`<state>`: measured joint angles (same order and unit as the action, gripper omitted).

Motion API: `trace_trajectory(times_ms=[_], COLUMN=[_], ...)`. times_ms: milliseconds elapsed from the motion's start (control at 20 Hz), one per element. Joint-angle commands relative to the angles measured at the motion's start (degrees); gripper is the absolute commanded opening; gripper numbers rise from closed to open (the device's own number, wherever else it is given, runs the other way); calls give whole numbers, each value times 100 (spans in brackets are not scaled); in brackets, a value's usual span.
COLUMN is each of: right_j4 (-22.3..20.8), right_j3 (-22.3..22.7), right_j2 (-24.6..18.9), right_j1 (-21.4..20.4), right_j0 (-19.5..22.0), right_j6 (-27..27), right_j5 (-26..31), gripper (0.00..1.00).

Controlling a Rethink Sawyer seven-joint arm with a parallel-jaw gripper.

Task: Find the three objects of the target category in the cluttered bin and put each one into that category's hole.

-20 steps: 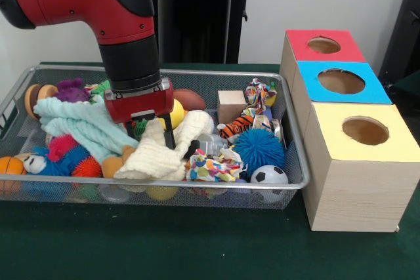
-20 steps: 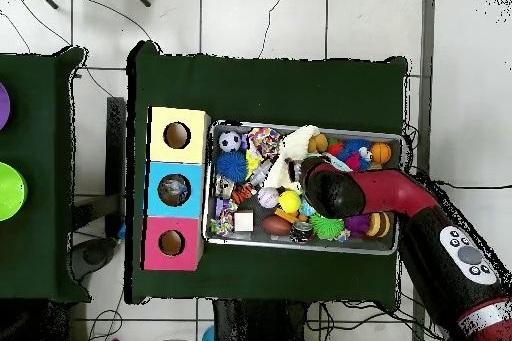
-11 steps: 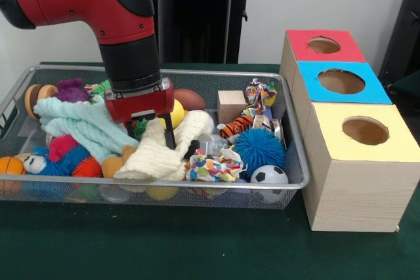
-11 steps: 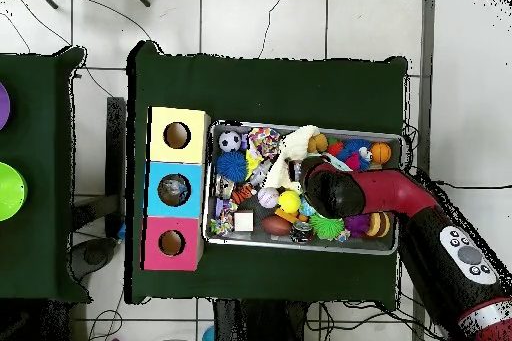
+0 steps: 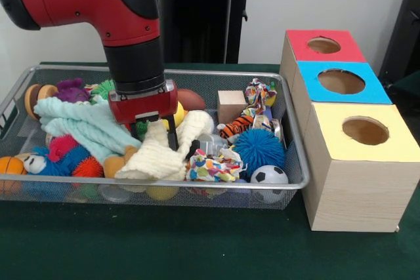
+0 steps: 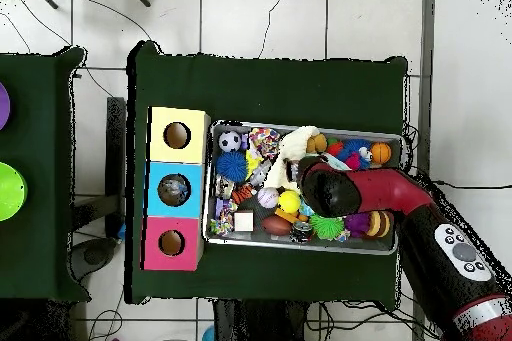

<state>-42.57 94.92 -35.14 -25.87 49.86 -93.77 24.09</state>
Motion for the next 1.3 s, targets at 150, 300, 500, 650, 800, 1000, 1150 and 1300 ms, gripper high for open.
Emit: trace_trajectory(times_ms=[150, 300, 500, 650, 800, 1000, 1150, 1300], right_j4=[-78, 1, 133, 66, 79, 113, 161, 188], right_j3=[-421, -427, -471, -580, -692, -839, -919, -925], right_j2=[533, 786, 1036, 1341, 1542, 1736, 1777, 1801], right_j1=[-128, -377, -598, -730, -774, -729, -641, -540], right_j0=[-383, -631, -904, -1210, -1436, -1613, -1630, -1610], right_j6=[-599, -785, -864, -863, -783, -566, -424, -423], right_j5=[-244, -30, 244, 443, 614, 803, 853, 720], gripper=[100, 100, 100, 100, 100, 100, 100, 100])
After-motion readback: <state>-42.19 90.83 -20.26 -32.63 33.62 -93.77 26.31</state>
